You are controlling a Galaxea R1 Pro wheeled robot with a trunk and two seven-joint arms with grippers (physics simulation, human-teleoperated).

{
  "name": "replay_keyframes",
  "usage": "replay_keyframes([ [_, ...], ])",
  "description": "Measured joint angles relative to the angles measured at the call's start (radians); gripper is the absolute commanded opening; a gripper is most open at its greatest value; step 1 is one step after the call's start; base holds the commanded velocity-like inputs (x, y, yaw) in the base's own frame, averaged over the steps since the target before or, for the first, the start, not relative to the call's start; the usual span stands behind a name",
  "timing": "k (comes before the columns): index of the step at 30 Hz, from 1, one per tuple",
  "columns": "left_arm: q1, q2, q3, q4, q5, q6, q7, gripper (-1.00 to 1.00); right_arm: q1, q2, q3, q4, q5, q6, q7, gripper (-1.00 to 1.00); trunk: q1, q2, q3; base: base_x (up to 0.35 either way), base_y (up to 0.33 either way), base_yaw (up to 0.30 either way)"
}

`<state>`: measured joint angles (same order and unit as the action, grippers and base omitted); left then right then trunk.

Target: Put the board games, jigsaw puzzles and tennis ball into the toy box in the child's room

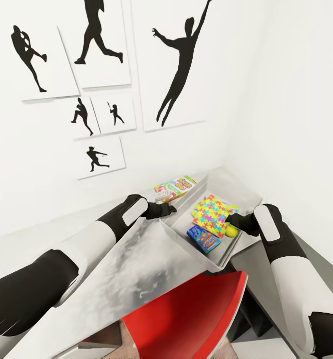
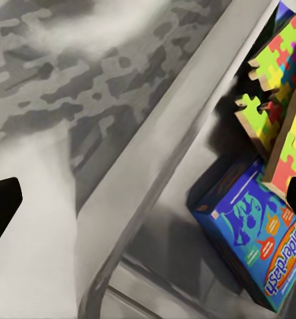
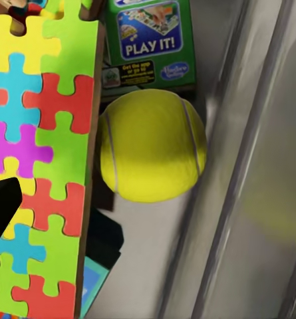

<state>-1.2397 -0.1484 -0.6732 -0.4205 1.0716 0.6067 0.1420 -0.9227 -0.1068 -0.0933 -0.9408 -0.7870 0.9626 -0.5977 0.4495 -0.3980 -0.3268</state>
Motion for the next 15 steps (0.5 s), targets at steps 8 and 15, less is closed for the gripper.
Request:
replay_keyframes([
  [8, 0.0, 0.0, 0.0, 0.0, -0.016, 0.0, 0.0, 1.0, 0.0, 0.001, 0.0, 0.0, 0.0, 0.0, 0.0, 1.0, 0.0, 0.0, -0.013, 0.0, 0.0, 0.0],
  [15, 0.002, 0.001, 0.0, 0.005, -0.023, 0.0, 0.0, 1.0, 0.0, -0.001, 0.0, 0.0, -0.001, 0.0, 0.0, 1.0, 0.0, 0.0, -0.024, 0.0, 0.0, 0.0],
])
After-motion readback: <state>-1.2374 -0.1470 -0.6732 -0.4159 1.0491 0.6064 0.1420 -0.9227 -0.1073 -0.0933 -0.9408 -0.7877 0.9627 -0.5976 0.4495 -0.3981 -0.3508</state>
